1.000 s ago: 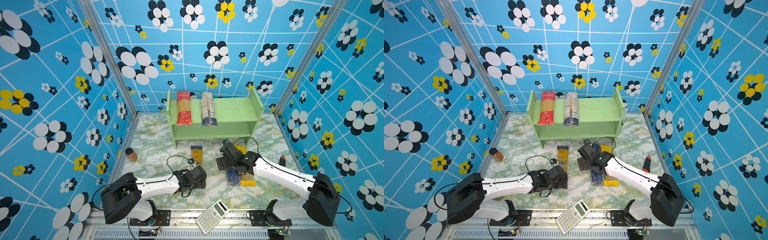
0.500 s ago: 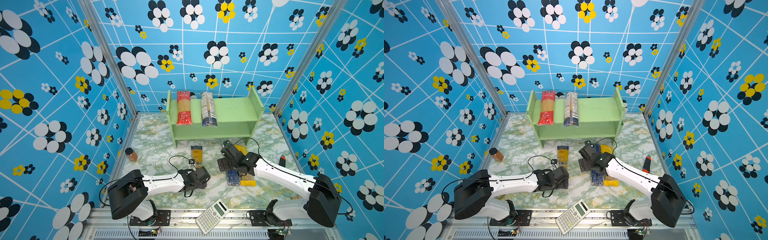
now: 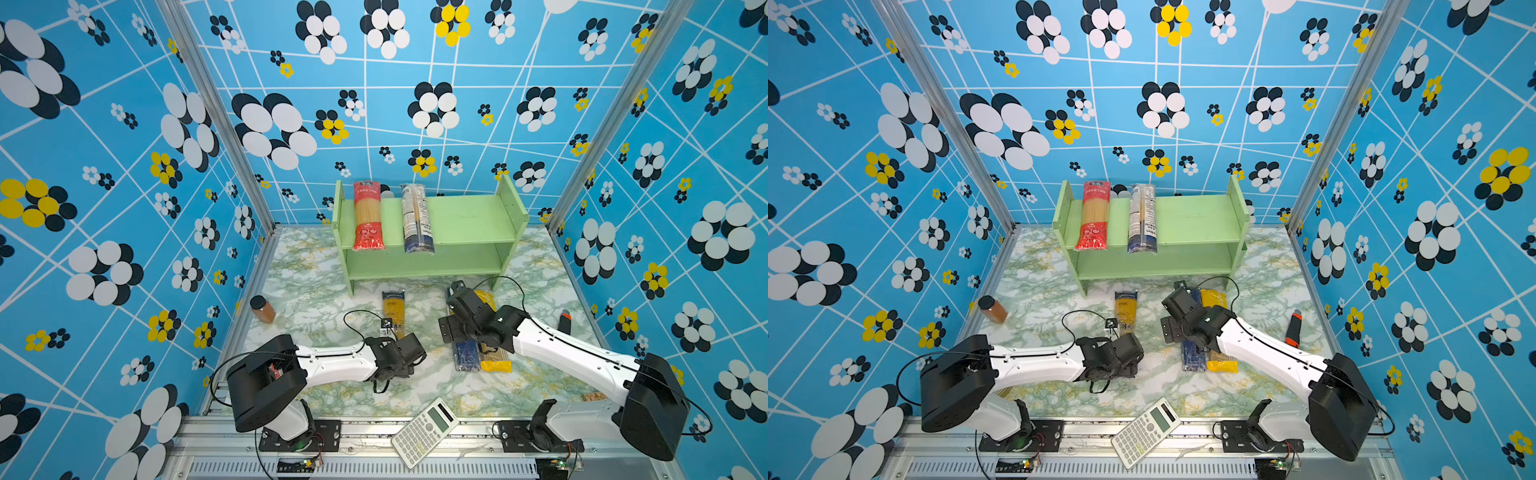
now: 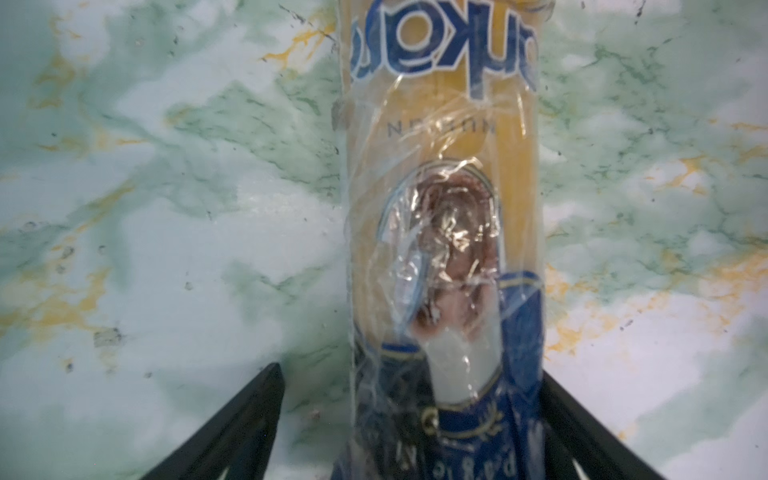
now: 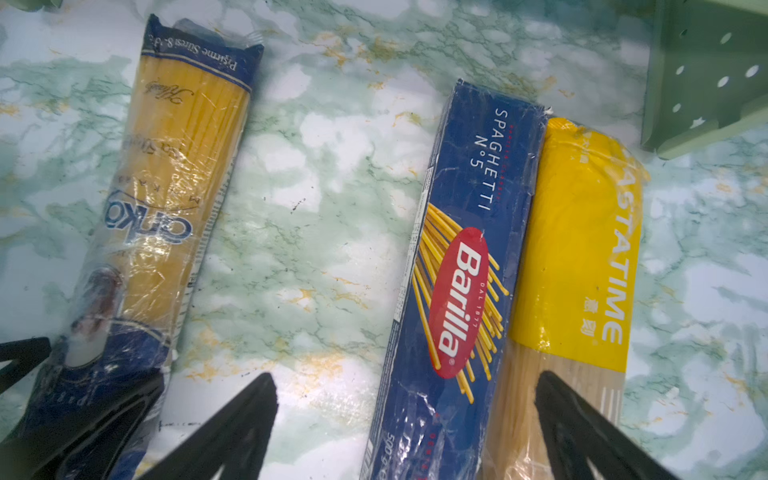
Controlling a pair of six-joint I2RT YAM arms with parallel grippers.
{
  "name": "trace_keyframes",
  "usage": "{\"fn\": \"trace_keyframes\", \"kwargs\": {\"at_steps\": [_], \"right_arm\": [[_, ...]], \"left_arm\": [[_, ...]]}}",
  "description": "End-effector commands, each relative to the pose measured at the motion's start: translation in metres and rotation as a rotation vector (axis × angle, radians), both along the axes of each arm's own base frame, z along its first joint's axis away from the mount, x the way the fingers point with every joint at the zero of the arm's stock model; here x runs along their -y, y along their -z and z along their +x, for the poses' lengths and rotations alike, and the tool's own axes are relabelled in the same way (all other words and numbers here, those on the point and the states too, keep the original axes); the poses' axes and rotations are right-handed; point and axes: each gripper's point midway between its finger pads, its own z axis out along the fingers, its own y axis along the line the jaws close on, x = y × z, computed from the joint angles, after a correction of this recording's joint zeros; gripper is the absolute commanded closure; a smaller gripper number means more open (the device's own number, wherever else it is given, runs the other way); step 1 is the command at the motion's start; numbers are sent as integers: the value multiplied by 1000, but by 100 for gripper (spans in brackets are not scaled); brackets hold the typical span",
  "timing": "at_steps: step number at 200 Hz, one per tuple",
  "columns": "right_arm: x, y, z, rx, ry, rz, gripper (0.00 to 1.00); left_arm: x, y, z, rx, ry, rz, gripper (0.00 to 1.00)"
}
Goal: Place and organize the pasta boxes and bags onto the shelf
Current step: 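Close the left gripper on the anko bag's near end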
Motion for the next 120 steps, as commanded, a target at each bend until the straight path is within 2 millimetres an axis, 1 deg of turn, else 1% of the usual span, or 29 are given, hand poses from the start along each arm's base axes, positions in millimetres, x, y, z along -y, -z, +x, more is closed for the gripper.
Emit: {"fn": "trace_keyframes", "kwargs": {"at_steps": [1, 61, 120], "right_arm": [[4, 0, -1, 2, -1, -1, 1], [5, 0, -2, -1, 1, -6, 1], [8, -1, -3, 1, 7, -9, 1]], "left_arm": [[-12, 3, -7, -26, -6, 67, 13], [-8, 7, -7, -35, 13, 68, 29], [-8, 3, -5, -18, 23, 59, 44]]}}
